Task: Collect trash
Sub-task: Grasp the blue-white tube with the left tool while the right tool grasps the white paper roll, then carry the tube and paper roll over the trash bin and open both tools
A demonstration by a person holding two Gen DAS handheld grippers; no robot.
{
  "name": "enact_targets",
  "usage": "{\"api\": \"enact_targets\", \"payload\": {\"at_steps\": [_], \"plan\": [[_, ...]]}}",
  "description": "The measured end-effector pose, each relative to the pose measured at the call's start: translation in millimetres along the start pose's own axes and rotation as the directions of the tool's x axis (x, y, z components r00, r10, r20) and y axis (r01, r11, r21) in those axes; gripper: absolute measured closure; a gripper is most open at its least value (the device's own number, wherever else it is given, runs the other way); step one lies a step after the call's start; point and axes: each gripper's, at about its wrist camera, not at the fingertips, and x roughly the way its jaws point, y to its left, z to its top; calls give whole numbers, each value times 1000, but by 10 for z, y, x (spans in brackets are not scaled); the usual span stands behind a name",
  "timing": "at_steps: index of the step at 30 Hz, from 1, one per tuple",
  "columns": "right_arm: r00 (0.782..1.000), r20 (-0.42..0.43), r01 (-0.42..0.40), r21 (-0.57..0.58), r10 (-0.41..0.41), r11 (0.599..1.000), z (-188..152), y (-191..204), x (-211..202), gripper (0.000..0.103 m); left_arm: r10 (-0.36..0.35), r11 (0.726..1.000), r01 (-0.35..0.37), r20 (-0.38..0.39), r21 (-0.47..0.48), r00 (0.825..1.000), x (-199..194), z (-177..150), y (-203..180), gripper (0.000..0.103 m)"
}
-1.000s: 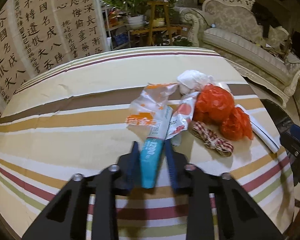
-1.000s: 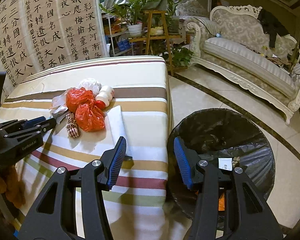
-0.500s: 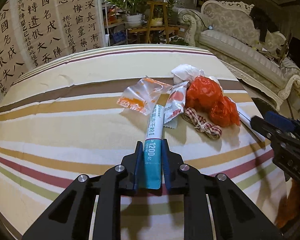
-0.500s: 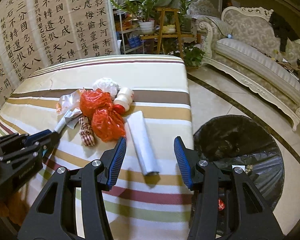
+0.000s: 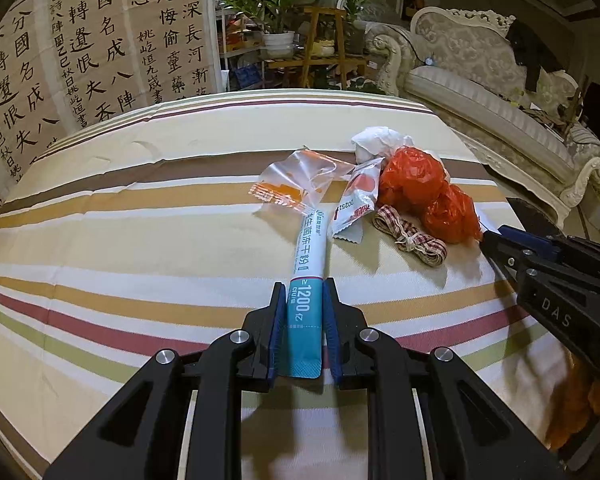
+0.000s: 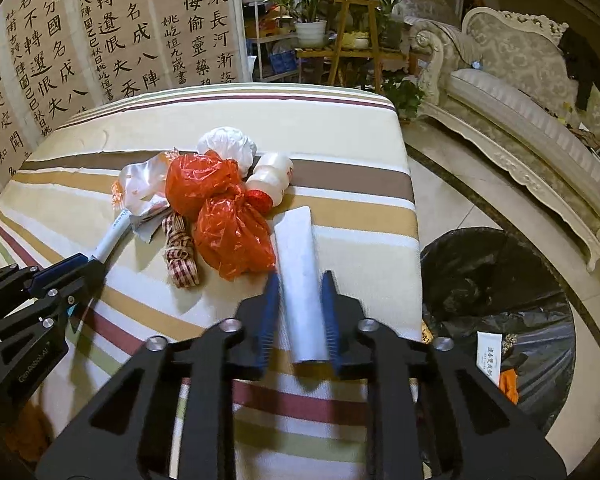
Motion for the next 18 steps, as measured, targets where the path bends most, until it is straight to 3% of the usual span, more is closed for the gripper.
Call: {"api": "enact_targets", "payload": {"at_steps": [18], "plan": [[995,97,25,60,-31,998,-307,-175,-538,87,-33,999,35,83,-17,996,-331,-161,-175,84]]}}
